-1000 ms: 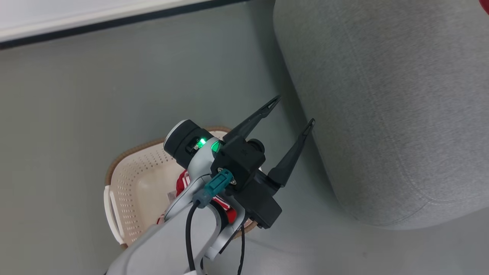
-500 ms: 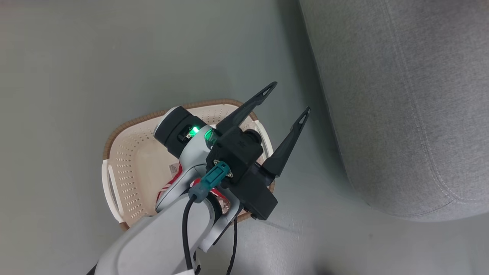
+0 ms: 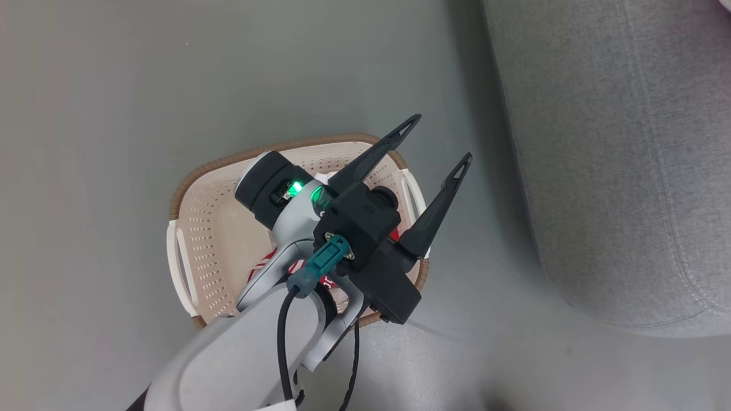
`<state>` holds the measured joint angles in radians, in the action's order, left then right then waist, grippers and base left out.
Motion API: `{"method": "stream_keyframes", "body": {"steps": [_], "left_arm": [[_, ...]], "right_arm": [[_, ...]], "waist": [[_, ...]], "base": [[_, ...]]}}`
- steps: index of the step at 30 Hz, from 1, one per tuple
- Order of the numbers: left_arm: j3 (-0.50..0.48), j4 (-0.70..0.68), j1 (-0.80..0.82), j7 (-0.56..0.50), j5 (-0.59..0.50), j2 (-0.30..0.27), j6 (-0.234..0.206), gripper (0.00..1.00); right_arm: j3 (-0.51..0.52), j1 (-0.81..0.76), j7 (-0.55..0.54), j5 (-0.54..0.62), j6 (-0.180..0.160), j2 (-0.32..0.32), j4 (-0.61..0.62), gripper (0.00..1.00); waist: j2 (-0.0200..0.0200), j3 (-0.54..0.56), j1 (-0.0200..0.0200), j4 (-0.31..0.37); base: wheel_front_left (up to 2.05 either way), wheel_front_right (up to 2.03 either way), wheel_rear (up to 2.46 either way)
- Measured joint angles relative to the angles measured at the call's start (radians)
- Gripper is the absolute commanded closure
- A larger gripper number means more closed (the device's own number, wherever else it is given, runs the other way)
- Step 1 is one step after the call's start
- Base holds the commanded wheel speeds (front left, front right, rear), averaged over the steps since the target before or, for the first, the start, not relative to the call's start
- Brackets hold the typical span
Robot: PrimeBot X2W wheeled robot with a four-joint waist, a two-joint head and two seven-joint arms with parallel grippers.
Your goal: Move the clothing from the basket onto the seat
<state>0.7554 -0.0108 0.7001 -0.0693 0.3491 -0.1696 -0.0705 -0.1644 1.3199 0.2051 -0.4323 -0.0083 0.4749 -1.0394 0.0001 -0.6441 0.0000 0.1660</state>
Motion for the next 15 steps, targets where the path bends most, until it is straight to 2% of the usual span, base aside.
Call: {"method": "stream_keyframes", "body": {"steps": [10, 12, 13, 14, 15], "left_arm": [[-0.011, 0.016, 0.009, 0.011, 0.0, 0.002, 0.0, 0.0], [-0.013, 0.024, 0.009, 0.021, 0.001, 0.004, 0.0, 0.0], [-0.015, 0.027, 0.009, 0.025, 0.002, 0.005, 0.0, 0.0], [-0.017, 0.029, 0.009, 0.028, 0.002, 0.006, 0.0, 0.0], [-0.019, 0.032, 0.009, 0.031, 0.004, 0.007, -0.001, 0.0]], "right_arm": [[-0.037, -0.033, 0.008, 0.011, 0.017, -0.062, -0.08, 1.0], [-0.033, -0.038, 0.01, 0.01, 0.017, -0.063, -0.094, 0.53], [-0.028, -0.04, 0.013, 0.008, 0.018, -0.066, -0.099, 0.1], [-0.028, -0.042, 0.017, 0.007, 0.021, -0.071, -0.102, 0.0], [-0.031, -0.045, 0.018, 0.007, 0.027, -0.077, -0.103, 0.0]], "waist": [[0.0, -0.002, 0.0, -0.021], [-0.0001, 0.003, 0.0, -0.02], [-0.0002, 0.006, -0.0001, -0.02], [-0.0002, 0.009, 0.0, -0.019], [-0.0002, 0.013, -0.0001, -0.017]], "base": [[0.0, 0.0, 0.0], [0.0, 0.0, 0.0], [0.0, 0.0, 0.0], [0.0, 0.0, 0.0], [0.0, 0.0, 0.0]]}}
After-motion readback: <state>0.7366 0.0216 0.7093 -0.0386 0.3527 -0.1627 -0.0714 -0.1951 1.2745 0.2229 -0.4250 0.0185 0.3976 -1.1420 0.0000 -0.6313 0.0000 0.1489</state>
